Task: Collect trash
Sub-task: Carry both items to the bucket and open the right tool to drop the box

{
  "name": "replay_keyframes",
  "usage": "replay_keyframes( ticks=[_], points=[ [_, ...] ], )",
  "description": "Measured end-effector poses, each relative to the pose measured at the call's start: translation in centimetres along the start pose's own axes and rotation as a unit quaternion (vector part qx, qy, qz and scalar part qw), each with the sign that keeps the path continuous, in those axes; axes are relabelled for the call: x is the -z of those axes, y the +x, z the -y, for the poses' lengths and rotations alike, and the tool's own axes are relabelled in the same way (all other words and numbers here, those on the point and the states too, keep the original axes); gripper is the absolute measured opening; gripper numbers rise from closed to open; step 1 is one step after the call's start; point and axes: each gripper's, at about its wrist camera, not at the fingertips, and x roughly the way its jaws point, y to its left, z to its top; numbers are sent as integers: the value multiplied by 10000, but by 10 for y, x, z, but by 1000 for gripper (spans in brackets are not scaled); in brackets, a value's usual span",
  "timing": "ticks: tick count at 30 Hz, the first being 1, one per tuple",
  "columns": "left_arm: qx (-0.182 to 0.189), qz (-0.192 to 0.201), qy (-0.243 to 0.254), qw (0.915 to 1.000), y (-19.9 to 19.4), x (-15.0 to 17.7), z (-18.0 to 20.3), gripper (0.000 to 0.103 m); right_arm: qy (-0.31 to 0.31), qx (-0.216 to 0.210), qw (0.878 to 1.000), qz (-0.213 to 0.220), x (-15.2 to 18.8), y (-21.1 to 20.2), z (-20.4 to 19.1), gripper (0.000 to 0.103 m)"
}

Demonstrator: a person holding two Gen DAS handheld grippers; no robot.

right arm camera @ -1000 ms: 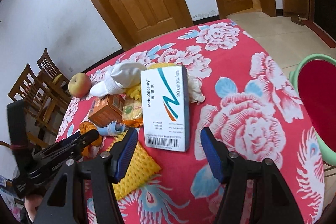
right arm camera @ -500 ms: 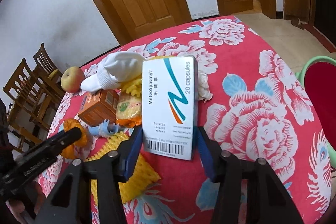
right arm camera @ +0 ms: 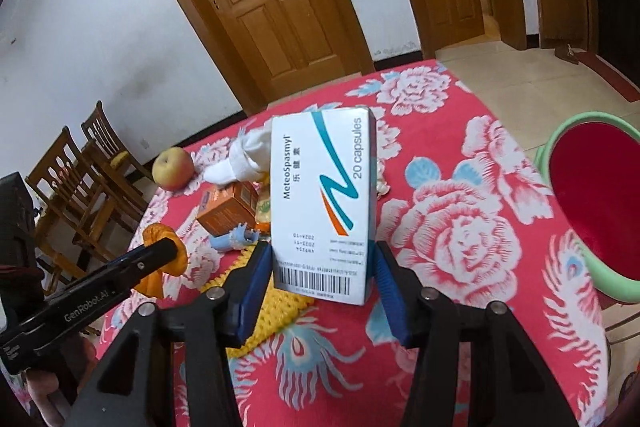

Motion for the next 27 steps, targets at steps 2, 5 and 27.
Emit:
replay_keyframes(
  ticks=[2, 5, 27],
  points=[
    [51, 32, 42, 10000, -5, 1, 8, 38, 30, 0, 10000, 67, 0, -8, 3, 54],
    [119, 47, 111, 9999, -11, 2, 19, 38, 85, 9, 9998, 169, -2, -20, 10, 54],
    [753, -248, 922, 9926, 3, 4, 140, 38, 777, 702, 9924, 653, -3, -84, 108, 55]
  ],
)
